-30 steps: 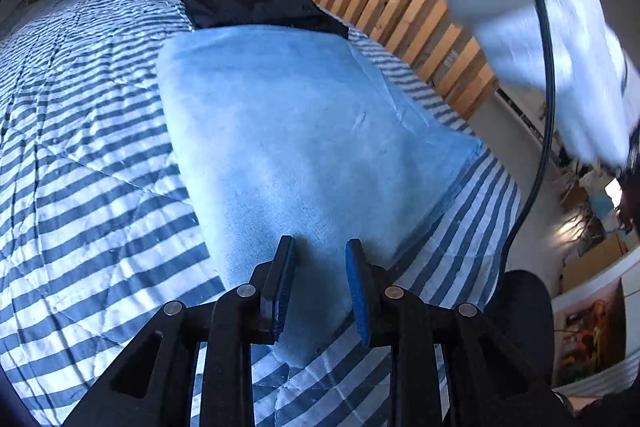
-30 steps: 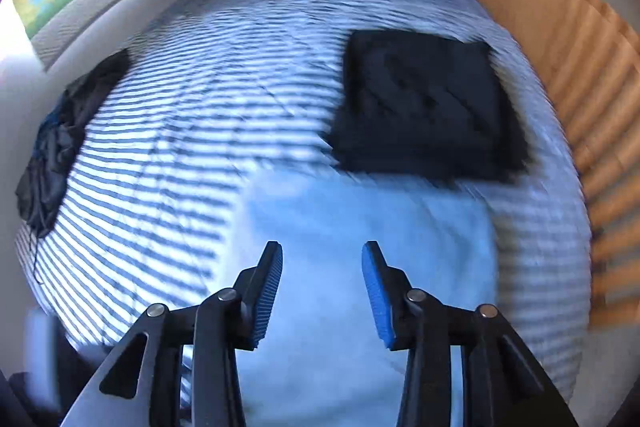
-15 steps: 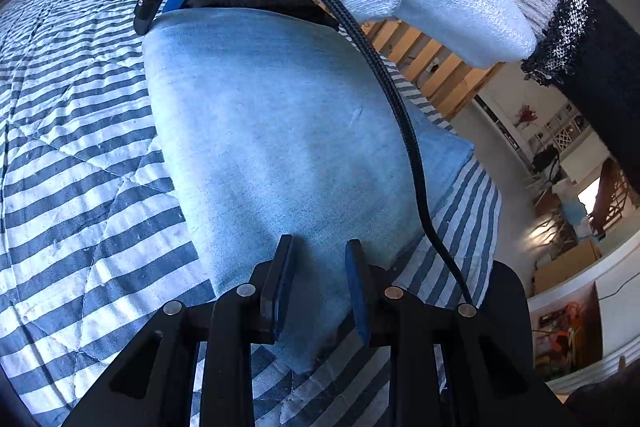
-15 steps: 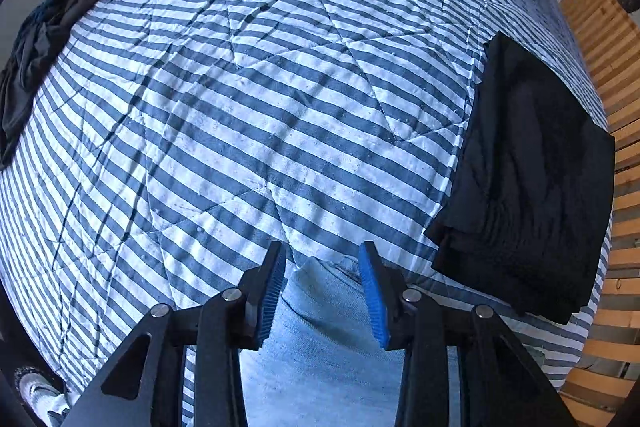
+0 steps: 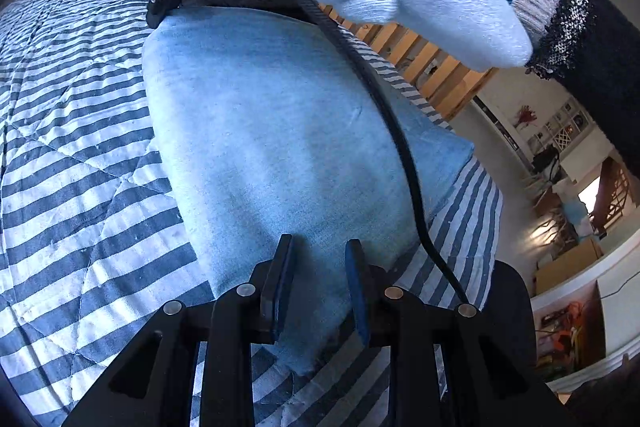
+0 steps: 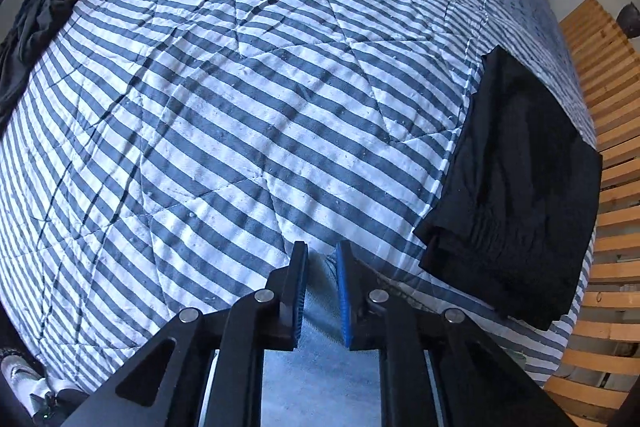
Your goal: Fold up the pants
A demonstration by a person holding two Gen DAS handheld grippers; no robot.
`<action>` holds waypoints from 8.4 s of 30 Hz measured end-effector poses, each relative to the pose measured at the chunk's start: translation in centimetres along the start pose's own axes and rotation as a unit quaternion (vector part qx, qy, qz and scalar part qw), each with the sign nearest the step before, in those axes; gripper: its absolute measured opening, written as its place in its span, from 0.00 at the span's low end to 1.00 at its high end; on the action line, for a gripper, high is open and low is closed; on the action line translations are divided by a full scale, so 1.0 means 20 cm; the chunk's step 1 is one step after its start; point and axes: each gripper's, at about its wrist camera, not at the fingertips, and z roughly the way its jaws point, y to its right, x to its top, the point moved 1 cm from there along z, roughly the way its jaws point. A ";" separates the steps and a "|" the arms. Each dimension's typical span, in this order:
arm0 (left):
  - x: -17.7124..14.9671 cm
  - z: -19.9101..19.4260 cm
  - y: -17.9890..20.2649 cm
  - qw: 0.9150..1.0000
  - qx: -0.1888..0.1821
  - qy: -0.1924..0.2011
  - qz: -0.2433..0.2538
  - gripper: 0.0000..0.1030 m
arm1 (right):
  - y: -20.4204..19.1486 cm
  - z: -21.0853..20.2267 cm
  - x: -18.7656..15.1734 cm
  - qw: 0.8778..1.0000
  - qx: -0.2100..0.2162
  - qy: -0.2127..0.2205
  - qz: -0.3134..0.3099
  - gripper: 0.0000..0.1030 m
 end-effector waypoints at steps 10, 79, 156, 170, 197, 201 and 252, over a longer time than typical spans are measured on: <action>-0.01 0.01 -0.01 1.000 -0.015 0.003 -0.005 0.25 | 0.11 -0.07 0.02 0.994 0.101 0.007 0.046 0.36; 0.35 0.11 -0.32 0.984 0.055 -0.070 -0.155 0.36 | 0.89 0.07 -1.52 0.902 0.209 0.046 0.375 0.58; 0.36 -0.15 -0.86 0.982 -0.031 -0.159 -0.101 0.64 | -0.15 -0.06 -1.42 0.841 0.223 0.102 0.482 0.72; 0.31 -0.25 -0.75 0.988 -0.034 -0.100 -0.114 0.28 | -0.17 -0.11 -1.31 0.857 0.241 0.123 0.440 0.23; 1.48 -0.26 -0.32 0.989 -0.085 0.091 -0.085 0.18 | 0.88 -0.84 -0.52 0.953 0.024 0.227 0.200 0.19; 1.65 -0.06 -0.50 0.985 -0.080 0.095 -0.116 0.18 | 1.08 -0.66 -0.29 0.961 0.038 0.207 0.176 0.19; 1.01 -0.35 -0.24 0.992 0.114 0.038 -0.027 0.39 | 0.73 -0.57 -1.03 0.909 -0.095 0.225 0.338 0.62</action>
